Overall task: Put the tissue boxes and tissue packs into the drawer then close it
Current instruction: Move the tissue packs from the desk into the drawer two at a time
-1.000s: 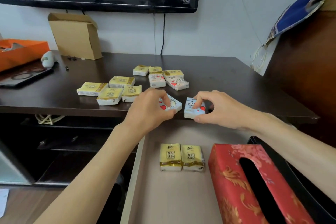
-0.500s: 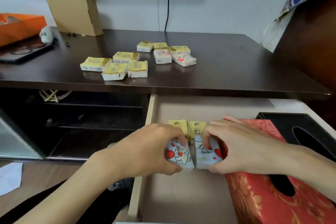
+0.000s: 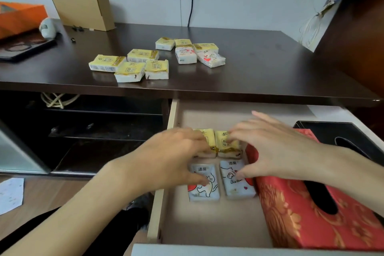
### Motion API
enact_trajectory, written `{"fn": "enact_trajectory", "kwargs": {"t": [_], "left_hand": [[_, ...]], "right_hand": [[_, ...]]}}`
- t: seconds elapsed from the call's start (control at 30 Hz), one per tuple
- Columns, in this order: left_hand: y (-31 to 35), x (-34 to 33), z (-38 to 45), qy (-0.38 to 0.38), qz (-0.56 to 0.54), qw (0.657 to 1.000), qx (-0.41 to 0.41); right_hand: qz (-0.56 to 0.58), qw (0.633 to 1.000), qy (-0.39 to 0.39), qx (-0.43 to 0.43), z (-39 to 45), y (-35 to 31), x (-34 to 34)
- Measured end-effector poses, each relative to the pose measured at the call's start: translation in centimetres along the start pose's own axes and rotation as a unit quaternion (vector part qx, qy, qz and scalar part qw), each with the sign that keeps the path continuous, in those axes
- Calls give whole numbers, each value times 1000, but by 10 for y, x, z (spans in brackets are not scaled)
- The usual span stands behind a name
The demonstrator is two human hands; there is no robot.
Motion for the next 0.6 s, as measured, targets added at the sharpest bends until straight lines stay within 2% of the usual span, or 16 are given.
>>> {"fn": "enact_trajectory", "kwargs": {"t": [0.07, 0.17, 0.23, 0.43, 0.6], "left_hand": [[-8, 0, 7, -10, 41, 999, 11], [-17, -26, 22, -112, 98, 988, 37], [-22, -38, 30, -161, 98, 980, 56], [-19, -35, 50, -152, 84, 982, 71], [-14, -31, 57, -137, 67, 986, 60]], "right_hand": [[-63, 997, -49, -8, 8, 0, -10], [-106, 987, -116, -16, 24, -5, -26], [-126, 982, -136, -20, 32, -7, -29], [-122, 987, -102, -28, 36, 0, -21], [-112, 983, -139, -41, 36, 6, -28]]}}
Point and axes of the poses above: each hand's wrist, its own z-axis towards the middle knuckle, its own x-axis out of the back of the hand, y = z × x, the point moved 10 cm from there along z, towards the middle knuckle, and after that the axes turned 4 degrees about -y, right-handed, at the moved point
